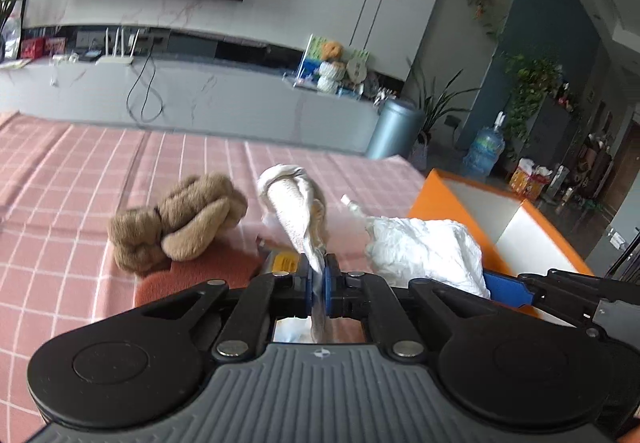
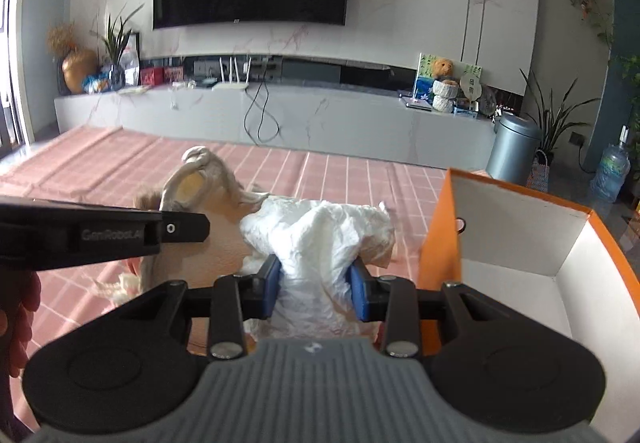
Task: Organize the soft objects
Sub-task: 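Carry both cloths into the orange box and open both grippers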
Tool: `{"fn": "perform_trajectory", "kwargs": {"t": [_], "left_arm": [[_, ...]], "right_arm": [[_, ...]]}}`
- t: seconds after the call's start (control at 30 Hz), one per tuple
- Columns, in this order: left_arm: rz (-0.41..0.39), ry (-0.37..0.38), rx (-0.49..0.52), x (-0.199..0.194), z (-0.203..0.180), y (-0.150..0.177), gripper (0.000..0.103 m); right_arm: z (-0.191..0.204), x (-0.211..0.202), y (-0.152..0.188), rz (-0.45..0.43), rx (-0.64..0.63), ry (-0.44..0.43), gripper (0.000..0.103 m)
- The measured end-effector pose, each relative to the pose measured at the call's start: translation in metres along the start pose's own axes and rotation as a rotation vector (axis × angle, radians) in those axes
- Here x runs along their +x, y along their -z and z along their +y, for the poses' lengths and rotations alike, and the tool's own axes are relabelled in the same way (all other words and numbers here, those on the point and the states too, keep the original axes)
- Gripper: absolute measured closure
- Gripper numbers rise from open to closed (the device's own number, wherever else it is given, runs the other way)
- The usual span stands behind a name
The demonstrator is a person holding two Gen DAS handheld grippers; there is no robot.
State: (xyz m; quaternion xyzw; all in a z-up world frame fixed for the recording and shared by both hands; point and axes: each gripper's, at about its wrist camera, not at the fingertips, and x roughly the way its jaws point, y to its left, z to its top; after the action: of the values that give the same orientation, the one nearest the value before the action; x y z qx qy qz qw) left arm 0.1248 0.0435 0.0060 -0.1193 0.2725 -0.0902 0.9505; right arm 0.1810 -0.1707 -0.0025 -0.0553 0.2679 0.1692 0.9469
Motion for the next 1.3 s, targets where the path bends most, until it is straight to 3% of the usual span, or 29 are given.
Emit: {"fn": "perform_trajectory", "kwargs": {"t": [0.3,0.53,0.7,0.83,1.07,1.3], "left_arm": [[-0.101,0.078,0.078,-0.049,-0.037,-0.026,0.098],[-0.092,0.234,0.132,-0.046,-0.086,-0.039,0.098],[-0.027,0.337,0.133,-0.022,-0.120,-0.043,0.098],[0.071,0.384,0.090,0.009,-0.134,-0.042,0.098],[0.233,0.367,0.073,0.064,-0.141,-0.037,0.098],[0.374,0.316,0.109,0.088,-0.144,-0.027,0.098]], "right_arm": [[-0.047,-0.064,-0.019,-0.036,0.138,-0.058,0.067],[-0.100,-0.104,-0.026,0.011,0.171,-0.023,0.067],[-0.137,-0.114,-0.026,0.099,0.151,0.010,0.067],[-0.159,-0.102,-0.017,0.210,0.104,0.028,0.067],[-0.186,-0.051,-0.003,0.402,0.075,0.006,0.067],[-0.194,0.004,0.006,0.583,0.047,-0.034,0.066]]}}
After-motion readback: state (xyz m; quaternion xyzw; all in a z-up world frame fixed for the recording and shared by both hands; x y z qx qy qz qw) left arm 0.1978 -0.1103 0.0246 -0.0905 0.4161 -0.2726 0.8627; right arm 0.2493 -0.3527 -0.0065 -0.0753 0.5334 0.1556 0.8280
